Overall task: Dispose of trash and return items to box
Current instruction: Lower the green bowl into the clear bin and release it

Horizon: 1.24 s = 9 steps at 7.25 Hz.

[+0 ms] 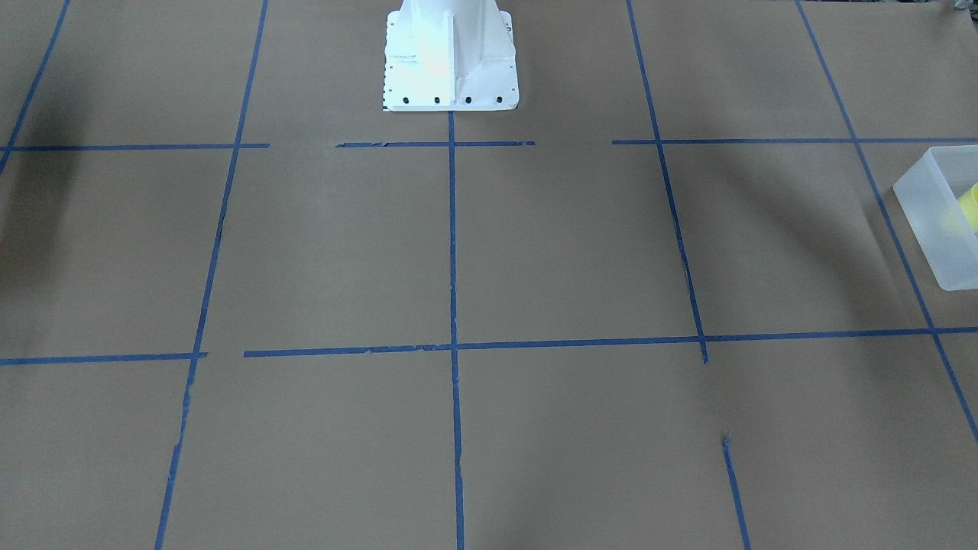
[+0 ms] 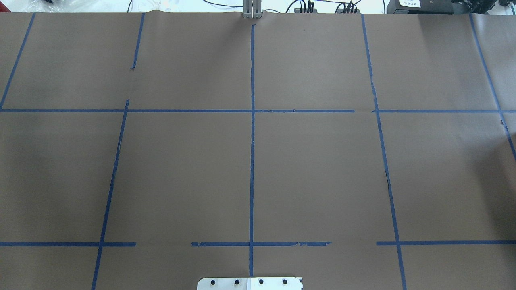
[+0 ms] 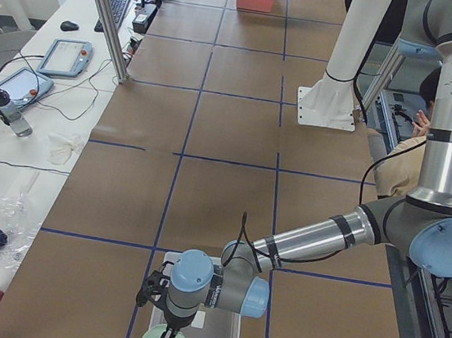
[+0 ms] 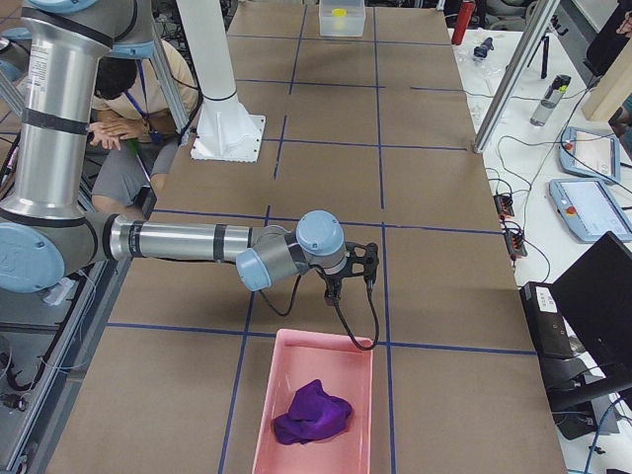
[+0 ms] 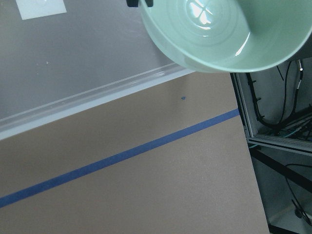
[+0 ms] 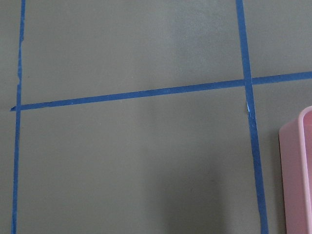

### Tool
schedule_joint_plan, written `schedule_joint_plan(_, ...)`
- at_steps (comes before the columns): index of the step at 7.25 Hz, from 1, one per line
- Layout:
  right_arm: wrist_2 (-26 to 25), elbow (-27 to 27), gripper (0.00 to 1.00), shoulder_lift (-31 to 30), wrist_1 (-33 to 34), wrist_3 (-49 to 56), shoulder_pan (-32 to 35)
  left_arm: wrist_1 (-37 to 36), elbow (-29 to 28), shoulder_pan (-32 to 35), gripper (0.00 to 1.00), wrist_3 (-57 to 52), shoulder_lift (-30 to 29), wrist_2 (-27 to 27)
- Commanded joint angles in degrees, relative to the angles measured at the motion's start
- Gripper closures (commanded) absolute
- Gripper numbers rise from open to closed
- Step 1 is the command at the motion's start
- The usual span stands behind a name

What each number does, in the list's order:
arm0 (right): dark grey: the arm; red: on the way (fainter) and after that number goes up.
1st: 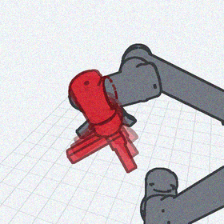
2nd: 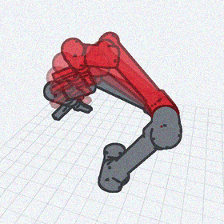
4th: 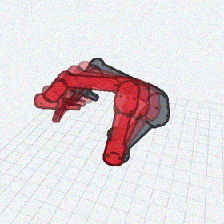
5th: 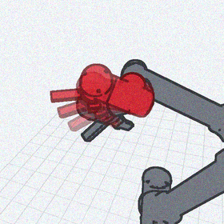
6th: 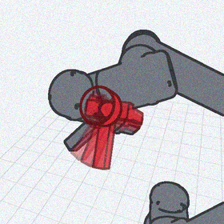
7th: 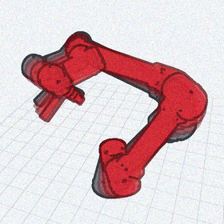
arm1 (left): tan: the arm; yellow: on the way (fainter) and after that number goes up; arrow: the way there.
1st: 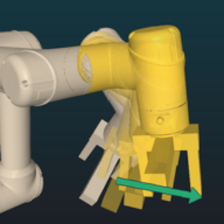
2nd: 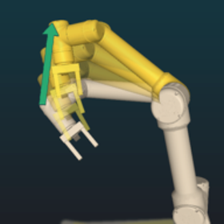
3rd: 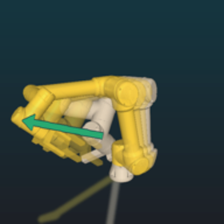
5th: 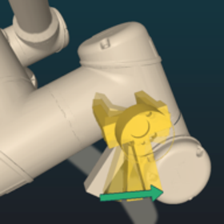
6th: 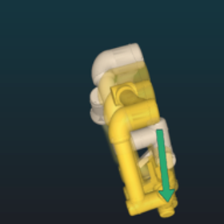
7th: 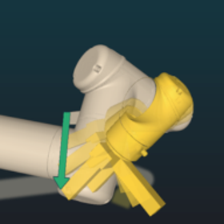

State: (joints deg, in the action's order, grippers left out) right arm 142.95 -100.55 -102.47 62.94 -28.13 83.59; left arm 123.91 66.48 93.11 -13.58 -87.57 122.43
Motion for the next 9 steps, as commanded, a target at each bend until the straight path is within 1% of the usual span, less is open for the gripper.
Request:
schedule_joint_plan(1,0.1,-0.2,0.0,0.0,-0.1,-0.7,0.0,-0.1,0.4,0.0,1.0,0.6,0.6,0.8)
schedule_joint_plan(4,0.2,-0.5,0.0,0.0,-0.1,-0.9,0.0,0.0,0.4,-0.2,1.0,1.8,0.5,1.5)
schedule_joint_plan(5,0.2,-0.5,0.0,-0.1,-0.1,-0.9,0.0,0.0,0.4,-0.2,0.91,1.7,0.5,1.9)
schedule_joint_plan(6,0.2,-0.5,0.0,-0.1,-0.2,-0.9,0.0,0.2,0.4,-0.2,0.01,1.6,0.6,1.9)
schedule_joint_plan(8,0.3,-1.1,0.0,0.2,-0.1,-1.0,0.0,0.2,1.5,-0.2,0.0,1.9,0.6,1.9)
schedule_joint_plan(9,0.2,-2.4,0.0,0.2,0.3,-1.8,0.0,-0.6,5.7,-0.1,0.0,2.1,0.6,2.1)
